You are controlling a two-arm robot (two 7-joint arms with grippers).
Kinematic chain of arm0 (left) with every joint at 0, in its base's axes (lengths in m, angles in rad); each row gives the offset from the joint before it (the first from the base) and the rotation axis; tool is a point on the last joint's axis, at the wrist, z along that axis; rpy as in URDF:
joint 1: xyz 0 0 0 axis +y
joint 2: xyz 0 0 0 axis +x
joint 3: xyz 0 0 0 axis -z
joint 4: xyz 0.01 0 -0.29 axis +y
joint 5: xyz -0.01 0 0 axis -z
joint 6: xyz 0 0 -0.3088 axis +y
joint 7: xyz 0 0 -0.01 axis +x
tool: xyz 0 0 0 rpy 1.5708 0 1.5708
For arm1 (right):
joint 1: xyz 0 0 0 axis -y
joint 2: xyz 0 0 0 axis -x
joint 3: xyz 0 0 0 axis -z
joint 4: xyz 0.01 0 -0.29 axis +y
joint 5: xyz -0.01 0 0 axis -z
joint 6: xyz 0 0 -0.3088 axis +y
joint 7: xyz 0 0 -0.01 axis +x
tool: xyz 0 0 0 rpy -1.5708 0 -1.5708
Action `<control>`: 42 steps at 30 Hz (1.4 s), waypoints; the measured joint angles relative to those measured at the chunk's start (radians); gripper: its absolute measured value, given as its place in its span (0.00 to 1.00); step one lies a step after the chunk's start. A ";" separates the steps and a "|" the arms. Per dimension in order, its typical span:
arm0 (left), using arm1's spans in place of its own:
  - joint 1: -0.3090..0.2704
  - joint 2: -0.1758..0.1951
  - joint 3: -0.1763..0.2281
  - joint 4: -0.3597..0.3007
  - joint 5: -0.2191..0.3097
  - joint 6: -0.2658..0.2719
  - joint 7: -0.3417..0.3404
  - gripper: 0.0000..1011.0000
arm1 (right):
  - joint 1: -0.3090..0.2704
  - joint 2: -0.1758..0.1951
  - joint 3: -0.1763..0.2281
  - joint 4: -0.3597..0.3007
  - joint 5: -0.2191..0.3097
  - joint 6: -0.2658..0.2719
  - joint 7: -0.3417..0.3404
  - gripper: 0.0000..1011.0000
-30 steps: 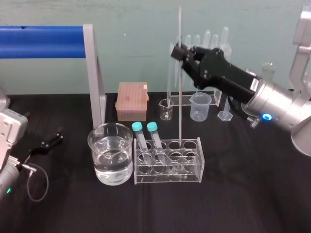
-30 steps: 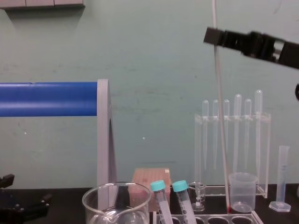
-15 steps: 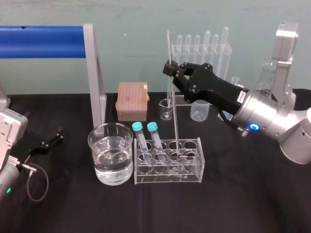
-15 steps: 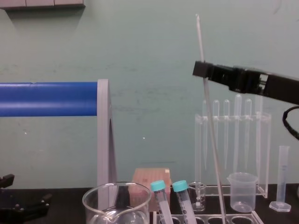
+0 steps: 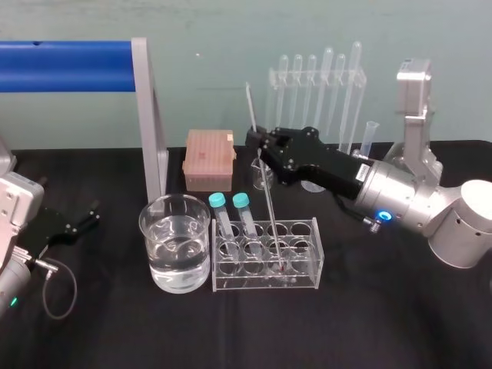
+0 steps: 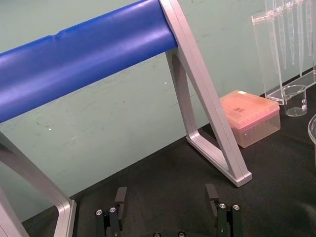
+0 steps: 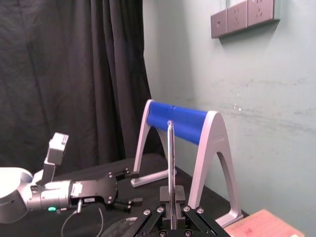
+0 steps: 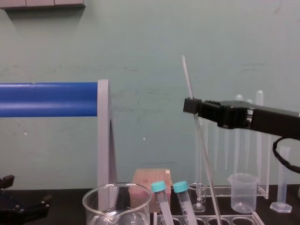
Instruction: Hold the thermometer with one hand and immerse one end into the beaker, then reinsert it into the test tube rack.
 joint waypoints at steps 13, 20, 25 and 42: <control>0.000 0.000 0.000 0.000 0.000 0.000 0.000 1.00 | 0.023 -0.017 -0.032 0.044 -0.037 0.008 0.025 0.05; 0.000 0.000 0.000 0.000 0.000 0.000 0.000 1.00 | 0.027 -0.019 -0.036 0.048 -0.046 0.005 0.027 0.06; 0.000 0.000 0.000 0.000 0.000 0.000 0.000 1.00 | 0.026 -0.019 -0.035 0.047 -0.045 0.005 0.027 0.06; 0.000 0.000 0.000 0.000 0.000 0.000 0.000 1.00 | 0.024 -0.017 -0.033 0.045 -0.041 0.005 0.026 0.48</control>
